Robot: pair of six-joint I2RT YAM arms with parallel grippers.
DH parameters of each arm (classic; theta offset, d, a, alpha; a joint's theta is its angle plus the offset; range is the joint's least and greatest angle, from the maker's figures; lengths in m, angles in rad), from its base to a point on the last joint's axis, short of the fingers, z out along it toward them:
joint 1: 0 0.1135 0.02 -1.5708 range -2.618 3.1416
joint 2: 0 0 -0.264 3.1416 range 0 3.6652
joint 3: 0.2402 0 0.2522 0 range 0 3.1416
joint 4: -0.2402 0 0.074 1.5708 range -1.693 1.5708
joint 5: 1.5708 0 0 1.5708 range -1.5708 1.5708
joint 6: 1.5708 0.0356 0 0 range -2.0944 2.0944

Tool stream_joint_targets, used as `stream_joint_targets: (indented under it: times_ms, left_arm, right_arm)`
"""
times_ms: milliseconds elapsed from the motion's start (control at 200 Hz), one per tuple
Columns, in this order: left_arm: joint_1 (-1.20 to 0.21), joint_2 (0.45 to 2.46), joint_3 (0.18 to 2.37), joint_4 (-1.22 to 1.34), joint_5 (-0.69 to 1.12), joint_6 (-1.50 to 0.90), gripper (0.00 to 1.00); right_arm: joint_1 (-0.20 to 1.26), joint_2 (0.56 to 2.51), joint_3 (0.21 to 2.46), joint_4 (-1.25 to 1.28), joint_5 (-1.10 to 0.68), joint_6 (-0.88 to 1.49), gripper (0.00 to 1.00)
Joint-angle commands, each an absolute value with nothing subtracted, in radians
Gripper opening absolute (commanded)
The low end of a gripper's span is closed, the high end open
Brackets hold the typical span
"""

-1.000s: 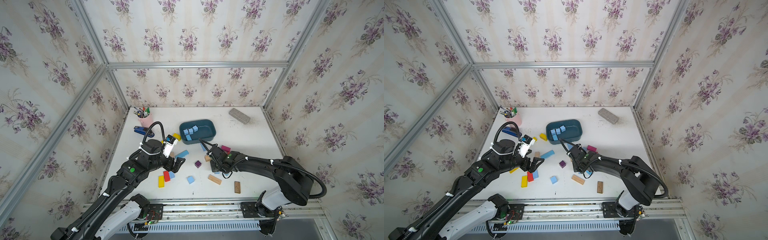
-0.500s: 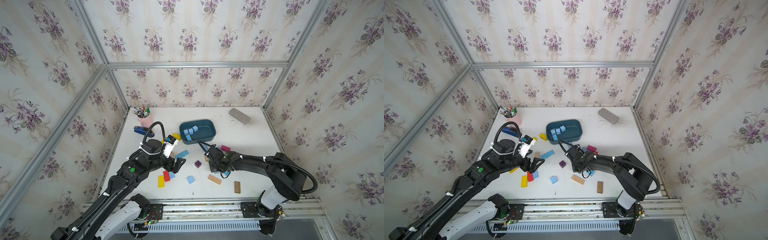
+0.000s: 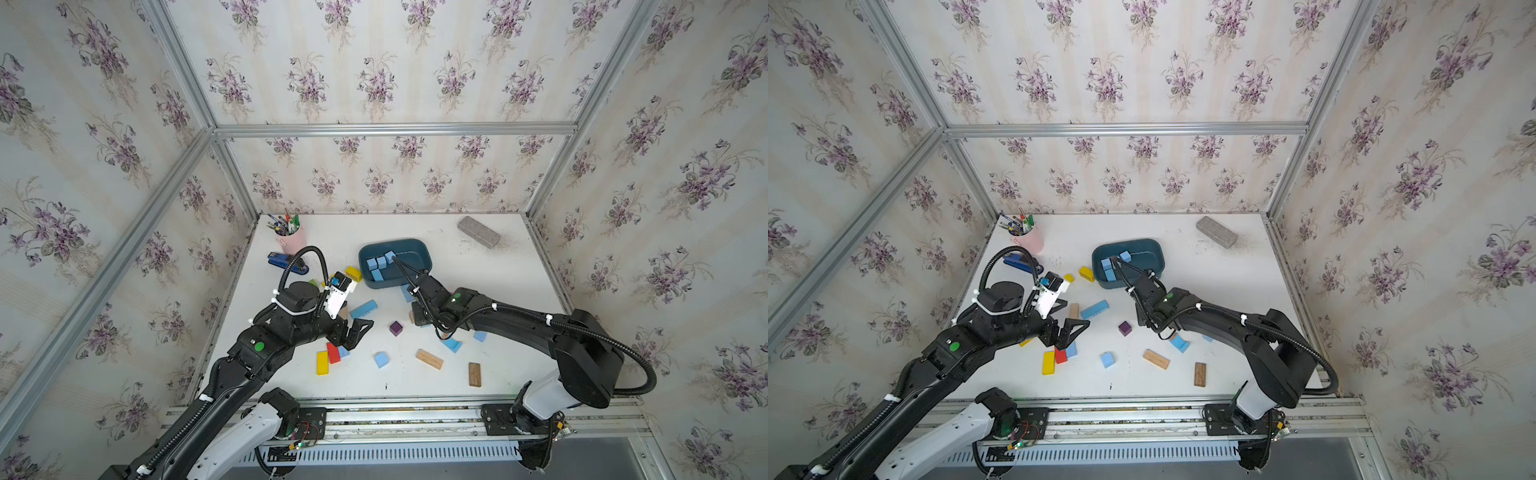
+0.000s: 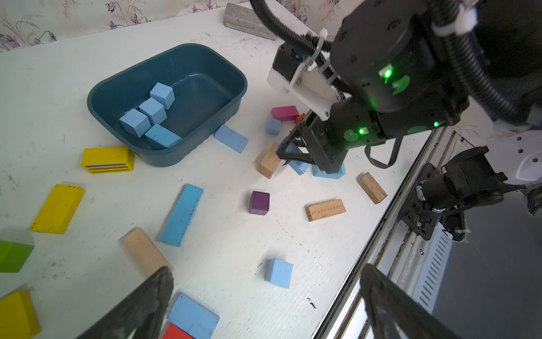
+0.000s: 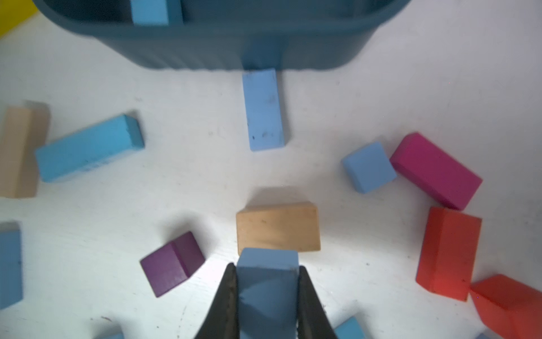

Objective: Pick out the blue building blocks
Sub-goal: Pick up the building block from the center of the board, then place the building block in the storage box.

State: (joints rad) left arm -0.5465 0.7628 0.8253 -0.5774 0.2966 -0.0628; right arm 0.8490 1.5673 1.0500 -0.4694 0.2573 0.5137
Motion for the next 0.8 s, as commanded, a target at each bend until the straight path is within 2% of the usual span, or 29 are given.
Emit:
stream_joint_targets:
  times_ms: [0,455,794]
  left_arm:
    - [-0.546,0.752,0.824,-0.544,0.326,-0.049,0.99]
    - [-0.546,0.727,0.811,-0.525,0.339,-0.049,0.99]
    - [-0.546,0.727,0.809,-0.522,0.332,-0.049,0.99]
  right_arm:
    - [0.812,1.592,1.140,-0.495,0.286,0.437,0.08]
    - [0.649,2.015,1.708,-0.577,0.225,0.214,0.10]
    - [0.570,2.301,1.938,-0.613,0.232,0.150,0.13]
